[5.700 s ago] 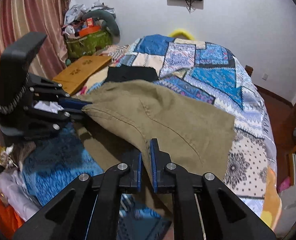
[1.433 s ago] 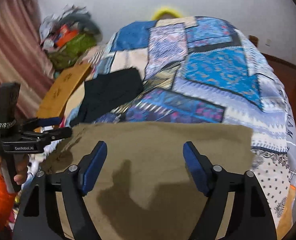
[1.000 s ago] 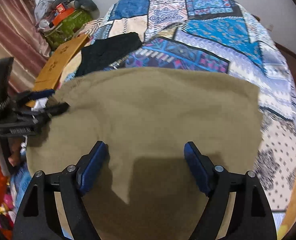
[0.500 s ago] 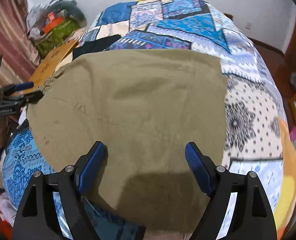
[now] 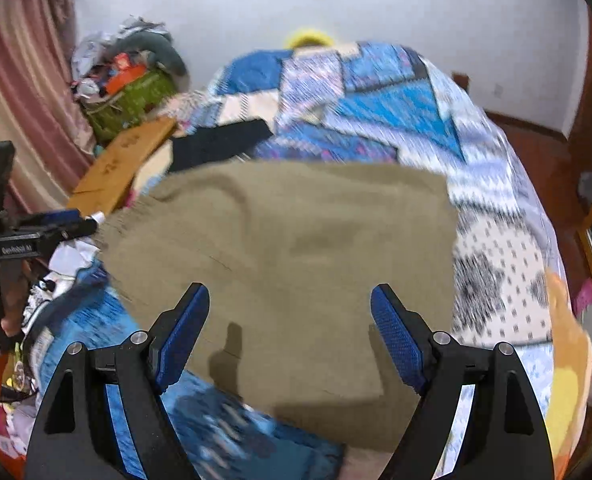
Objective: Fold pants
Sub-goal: 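Smooth the folded pants with the right gripper while the left gripper grasps the waistband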
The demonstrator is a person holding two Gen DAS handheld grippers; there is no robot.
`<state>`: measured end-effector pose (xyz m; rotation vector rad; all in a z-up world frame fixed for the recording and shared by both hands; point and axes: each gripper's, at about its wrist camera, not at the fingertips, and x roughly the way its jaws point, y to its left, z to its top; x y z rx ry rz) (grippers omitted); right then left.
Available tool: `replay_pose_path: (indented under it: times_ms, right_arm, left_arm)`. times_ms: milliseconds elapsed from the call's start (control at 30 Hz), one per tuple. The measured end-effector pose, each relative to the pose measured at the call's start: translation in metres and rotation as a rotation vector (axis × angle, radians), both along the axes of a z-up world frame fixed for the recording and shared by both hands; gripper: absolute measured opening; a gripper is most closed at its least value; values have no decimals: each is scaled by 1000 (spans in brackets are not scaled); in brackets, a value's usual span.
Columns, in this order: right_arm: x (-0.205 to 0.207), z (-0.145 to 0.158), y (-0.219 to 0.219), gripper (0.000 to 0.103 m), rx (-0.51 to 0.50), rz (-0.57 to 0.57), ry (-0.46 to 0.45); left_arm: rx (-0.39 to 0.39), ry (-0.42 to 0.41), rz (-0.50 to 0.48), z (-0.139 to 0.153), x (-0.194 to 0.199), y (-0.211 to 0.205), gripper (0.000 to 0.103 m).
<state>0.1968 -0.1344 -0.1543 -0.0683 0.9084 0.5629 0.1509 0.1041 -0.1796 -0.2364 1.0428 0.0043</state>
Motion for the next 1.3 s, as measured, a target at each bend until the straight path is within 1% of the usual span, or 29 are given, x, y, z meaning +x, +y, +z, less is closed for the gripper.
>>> replay_pose_path:
  times_ms: [100, 200, 300, 400, 500, 567, 633, 733, 800, 833, 867, 900, 967, 1000, 1067, 1167, 1233, 1300]
  right_arm:
    - [-1, -6, 15, 80, -1, 31, -2]
    - [0, -23, 27, 80, -25, 51, 34]
    - [-2, -42, 35, 80, -76, 76, 79]
    - [-3, -43, 32, 80, -68, 86, 82]
    - [-1, -44, 29, 80, -52, 94, 101]
    - [-1, -46, 28, 80, -41, 95, 106]
    - [-2, -46, 29, 81, -34, 97, 108]
    - [-2, -47, 30, 81, -26, 98, 112]
    - [-2, -48, 29, 81, -21, 98, 114]
    - [-2, -48, 29, 81, -18, 97, 114]
    - [-3, -48, 29, 81, -16, 97, 114]
    - [-3, -48, 28, 81, -14, 97, 114]
    - [-3, -48, 27, 81, -9, 95, 115]
    - [-2, -48, 27, 81, -7, 93, 116]
    - [-2, -48, 26, 81, -2, 90, 117]
    - [-3, -46, 24, 81, 8, 91, 119]
    - [-3, -43, 20, 81, 41, 95, 140]
    - [-3, -37, 16, 80, 59, 86, 145]
  left_arm:
    - [-44, 36, -16, -9, -7, -6, 92]
    - [-85, 66, -35, -17, -11, -13, 92]
    - [-139, 94, -56, -24, -11, -18, 92]
    - [-200, 126, -70, -32, -8, -23, 92]
    - [-231, 157, -64, -40, -2, -24, 93]
    - [-262, 167, -55, -44, 3, -23, 97]
    - [-293, 182, -38, -46, 11, -22, 99]
    - [-381, 191, 2, -47, 25, -14, 99]
    - [-430, 182, 19, -46, 34, -9, 96]
    - [-445, 179, 41, -46, 38, -6, 90]
    - [-445, 172, 56, -45, 41, -4, 80]
    - [-436, 164, 66, -43, 43, -3, 75]
    - [-385, 148, 86, -40, 46, -4, 54]
    - [-353, 141, 94, -39, 47, -4, 47]
    - [-312, 110, 94, -36, 47, -5, 39]
    - [-286, 55, 114, -27, 39, -2, 34]
    - [-257, 9, 128, -16, 30, 1, 32]
    - [-179, -36, 138, -3, 22, 0, 31]
